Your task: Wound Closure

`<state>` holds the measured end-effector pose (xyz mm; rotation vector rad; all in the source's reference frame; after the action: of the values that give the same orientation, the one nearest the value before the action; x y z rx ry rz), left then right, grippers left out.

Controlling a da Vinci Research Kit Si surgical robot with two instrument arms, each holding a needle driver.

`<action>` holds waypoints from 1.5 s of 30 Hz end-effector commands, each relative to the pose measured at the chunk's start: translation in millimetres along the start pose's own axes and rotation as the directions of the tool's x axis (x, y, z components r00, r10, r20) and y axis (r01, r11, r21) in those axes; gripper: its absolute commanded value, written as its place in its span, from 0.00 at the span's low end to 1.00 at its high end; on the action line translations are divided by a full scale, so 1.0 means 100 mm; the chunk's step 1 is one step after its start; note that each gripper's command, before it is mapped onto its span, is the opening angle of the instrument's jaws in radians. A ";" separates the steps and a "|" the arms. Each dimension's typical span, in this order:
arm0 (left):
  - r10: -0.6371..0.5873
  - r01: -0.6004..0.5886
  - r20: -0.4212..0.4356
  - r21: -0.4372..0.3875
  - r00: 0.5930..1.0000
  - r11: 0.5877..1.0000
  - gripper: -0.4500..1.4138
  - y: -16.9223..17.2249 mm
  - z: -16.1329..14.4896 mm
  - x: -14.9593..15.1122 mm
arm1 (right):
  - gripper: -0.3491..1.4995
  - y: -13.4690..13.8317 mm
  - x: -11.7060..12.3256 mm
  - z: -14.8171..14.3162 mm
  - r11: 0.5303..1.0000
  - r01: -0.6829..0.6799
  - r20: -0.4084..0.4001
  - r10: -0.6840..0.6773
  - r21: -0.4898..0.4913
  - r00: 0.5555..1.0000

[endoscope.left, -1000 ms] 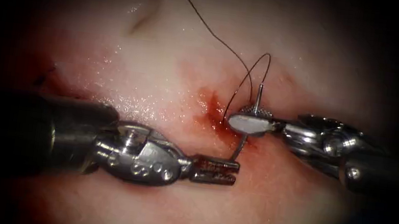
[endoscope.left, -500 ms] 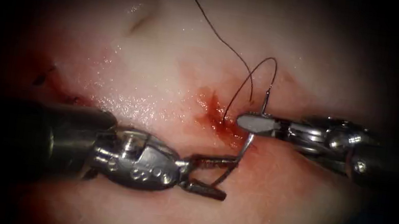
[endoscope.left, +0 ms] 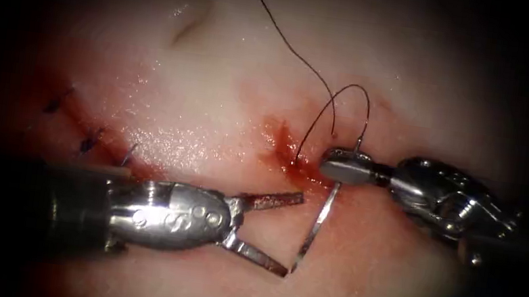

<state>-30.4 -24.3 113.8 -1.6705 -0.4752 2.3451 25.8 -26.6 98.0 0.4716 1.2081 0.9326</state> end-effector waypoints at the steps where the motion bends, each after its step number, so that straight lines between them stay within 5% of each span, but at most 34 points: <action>1: -0.028 0.028 -0.001 0.002 1.000 1.000 0.42 -0.002 0.005 -0.006 | 0.00 0.001 -0.002 0.006 0.998 0.058 -0.016 -0.058 0.004 0.998; 7: -0.207 0.207 0.001 -0.013 0.978 0.978 0.29 -0.017 -0.001 -0.014 | 0.00 0.001 0.006 0.003 0.978 0.208 -0.051 -0.208 0.003 0.977; 18: -0.250 0.254 0.129 -0.008 0.959 0.967 0.15 -0.048 0.011 -0.052 | 0.00 0.002 0.006 -0.002 0.928 0.372 -0.047 -0.371 -0.003 0.927; 25: -0.239 0.243 0.227 0.010 0.944 0.970 0.21 -0.061 0.025 -0.082 | 0.00 0.005 0.007 -0.006 0.910 0.414 -0.045 -0.415 -0.014 0.909; 45: -0.227 0.238 0.303 0.000 0.926 0.971 0.21 -0.095 0.056 -0.114 | 0.00 0.004 0.008 -0.004 0.887 0.461 -0.042 -0.462 -0.028 0.886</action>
<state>-31.5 -20.1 128.6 -1.1863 -0.7376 2.4249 24.6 -25.7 97.3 0.1276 1.2782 0.5398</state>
